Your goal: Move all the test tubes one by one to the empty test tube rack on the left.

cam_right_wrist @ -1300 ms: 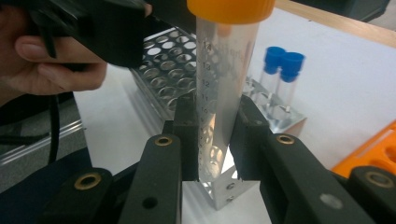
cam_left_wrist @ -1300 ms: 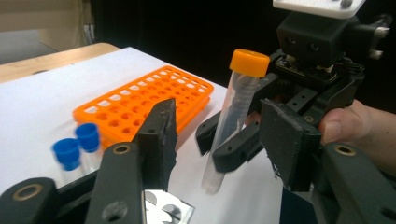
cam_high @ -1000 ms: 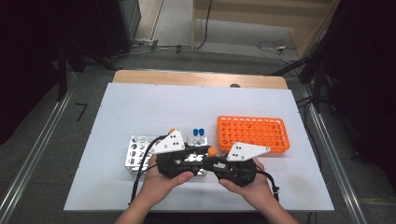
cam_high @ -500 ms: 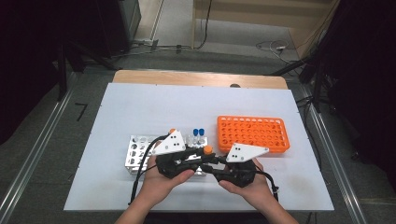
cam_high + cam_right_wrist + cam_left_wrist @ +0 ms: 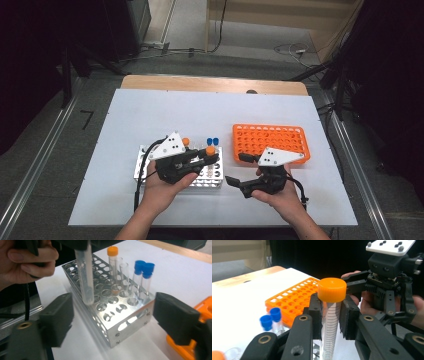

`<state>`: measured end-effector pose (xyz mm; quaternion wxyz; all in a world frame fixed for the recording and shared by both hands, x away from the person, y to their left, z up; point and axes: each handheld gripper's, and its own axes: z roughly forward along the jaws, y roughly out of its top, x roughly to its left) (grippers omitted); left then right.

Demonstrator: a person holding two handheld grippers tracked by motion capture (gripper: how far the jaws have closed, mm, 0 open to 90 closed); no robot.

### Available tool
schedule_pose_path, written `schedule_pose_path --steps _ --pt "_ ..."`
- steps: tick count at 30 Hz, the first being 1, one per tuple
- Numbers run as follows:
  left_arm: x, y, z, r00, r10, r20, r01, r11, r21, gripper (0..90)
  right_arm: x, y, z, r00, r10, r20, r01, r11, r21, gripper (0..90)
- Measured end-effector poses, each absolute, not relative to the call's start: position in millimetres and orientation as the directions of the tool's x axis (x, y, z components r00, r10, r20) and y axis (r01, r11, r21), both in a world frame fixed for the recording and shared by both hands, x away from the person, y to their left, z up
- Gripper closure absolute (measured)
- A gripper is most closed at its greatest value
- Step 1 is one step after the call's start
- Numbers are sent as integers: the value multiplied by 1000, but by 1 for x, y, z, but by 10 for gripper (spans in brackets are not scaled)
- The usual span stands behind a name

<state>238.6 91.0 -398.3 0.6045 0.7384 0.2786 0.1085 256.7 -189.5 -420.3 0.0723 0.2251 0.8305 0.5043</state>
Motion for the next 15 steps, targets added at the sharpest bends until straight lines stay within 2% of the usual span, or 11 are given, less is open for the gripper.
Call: schedule_pose_path --steps 5,15 --pt "242 102 -398 794 579 -183 290 -97 952 747 258 -202 -423 -878 468 100 300 377 876 55" --pt "247 123 -396 755 627 -193 293 -59 954 748 258 -228 -425 -841 535 77 309 359 881 53"
